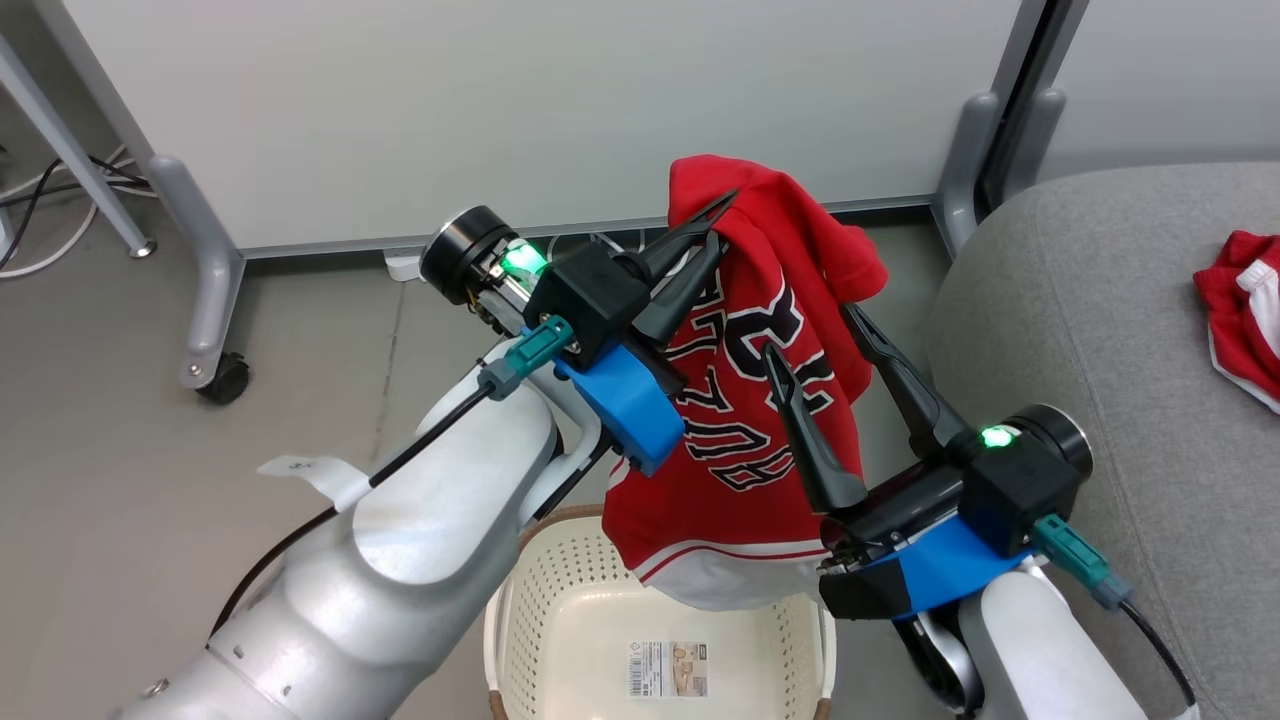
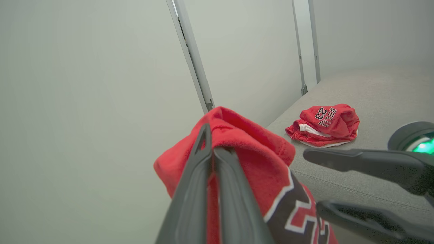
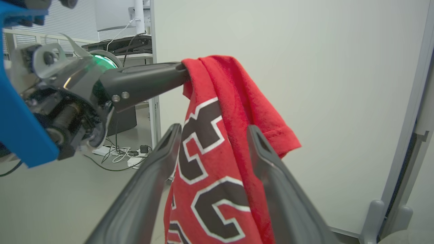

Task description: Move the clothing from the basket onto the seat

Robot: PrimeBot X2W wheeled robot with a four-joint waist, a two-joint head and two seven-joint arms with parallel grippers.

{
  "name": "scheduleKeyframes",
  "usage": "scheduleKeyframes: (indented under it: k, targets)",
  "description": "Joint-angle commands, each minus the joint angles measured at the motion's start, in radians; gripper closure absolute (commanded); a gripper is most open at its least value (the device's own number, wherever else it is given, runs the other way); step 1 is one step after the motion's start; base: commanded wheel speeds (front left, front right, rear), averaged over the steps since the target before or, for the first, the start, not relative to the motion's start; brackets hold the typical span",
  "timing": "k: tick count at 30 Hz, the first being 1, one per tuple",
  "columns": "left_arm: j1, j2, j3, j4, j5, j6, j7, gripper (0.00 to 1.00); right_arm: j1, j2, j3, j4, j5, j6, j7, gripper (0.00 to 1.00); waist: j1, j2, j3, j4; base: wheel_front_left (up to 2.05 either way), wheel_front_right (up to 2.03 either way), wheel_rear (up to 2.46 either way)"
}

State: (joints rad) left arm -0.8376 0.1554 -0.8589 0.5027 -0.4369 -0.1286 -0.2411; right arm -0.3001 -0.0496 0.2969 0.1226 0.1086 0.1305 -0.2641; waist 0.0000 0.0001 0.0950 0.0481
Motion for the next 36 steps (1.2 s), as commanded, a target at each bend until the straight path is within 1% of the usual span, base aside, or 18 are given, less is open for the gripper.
scheduleKeyframes:
  k: [1,5,15,16,17,20,36]
  targets:
    - [-0.007,0.0,-0.001,-0.006,0.007,0.003,-0.007,1.0,-0.019,-0.001,0.004,0.013,0.007,0.0,0.0,0.0,0.0,-0.0001,0.004,0.004,0.0,0.0,0.0]
    - [-0.009,-0.003,-0.008,-0.011,0.006,0.003,-0.008,1.0,-0.057,-0.002,0.019,0.075,0.012,0.0,-0.001,0.0,0.0,-0.0001,0.013,0.013,0.0,0.0,0.0]
    - [-0.025,-0.021,-0.027,-0.024,0.004,0.003,-0.01,1.0,-0.159,-0.002,0.065,0.275,-0.001,0.0,0.0,0.0,0.0,-0.0001,0.028,0.032,0.0,0.0,0.0]
    - [-0.026,-0.022,-0.029,-0.024,0.003,0.003,-0.01,1.0,-0.164,-0.001,0.068,0.291,0.009,0.0,0.0,0.47,0.0,-0.0001,0.028,0.034,0.0,0.0,0.0]
    - [-0.028,-0.024,-0.031,-0.025,0.002,0.003,-0.01,1.0,-0.173,-0.002,0.067,0.304,0.018,0.0,0.0,1.0,0.0,-0.0001,0.029,0.037,0.0,0.0,0.0]
    - [-0.031,-0.025,-0.034,-0.026,-0.001,0.002,-0.012,1.0,-0.188,-0.001,0.064,0.321,0.03,0.0,0.0,1.0,0.0,-0.0001,0.032,0.043,0.0,0.0,0.0]
    - [-0.026,-0.017,-0.041,-0.011,-0.006,0.005,-0.018,1.0,-0.177,-0.001,0.058,0.309,0.062,0.0,-0.001,1.0,0.0,-0.0001,0.031,0.037,0.0,0.0,0.0]
